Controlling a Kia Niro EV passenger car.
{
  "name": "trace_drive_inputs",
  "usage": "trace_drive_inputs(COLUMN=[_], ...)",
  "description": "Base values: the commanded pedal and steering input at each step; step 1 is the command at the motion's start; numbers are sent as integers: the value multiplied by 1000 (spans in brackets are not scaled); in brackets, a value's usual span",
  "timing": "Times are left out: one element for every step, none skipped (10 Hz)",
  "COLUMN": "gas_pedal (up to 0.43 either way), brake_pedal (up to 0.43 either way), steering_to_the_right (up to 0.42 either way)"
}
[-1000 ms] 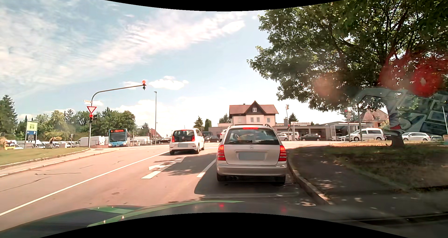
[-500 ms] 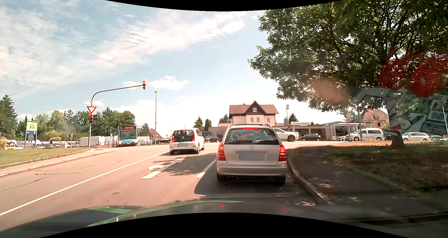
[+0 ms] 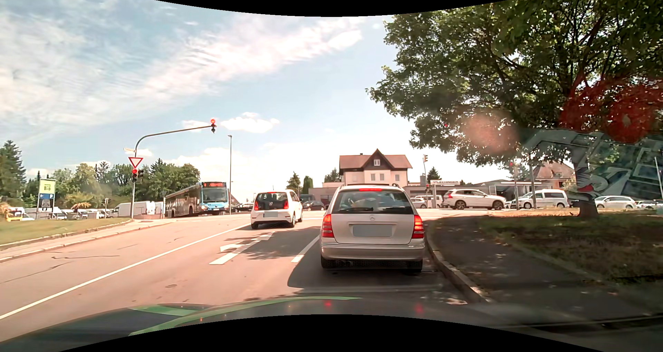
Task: Follow the waypoints while adhering to traffic rules and regulations
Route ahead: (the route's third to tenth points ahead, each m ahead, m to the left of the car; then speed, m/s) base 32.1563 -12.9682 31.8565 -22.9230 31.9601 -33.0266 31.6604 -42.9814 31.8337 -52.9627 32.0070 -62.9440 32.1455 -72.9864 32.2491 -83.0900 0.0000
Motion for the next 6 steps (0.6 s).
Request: trace_drive_inputs(gas_pedal=[0,0,0,0,0,0], brake_pedal=[293,287,293,287,287,293], steering_to_the_right=[81,81,81,81,81,81])
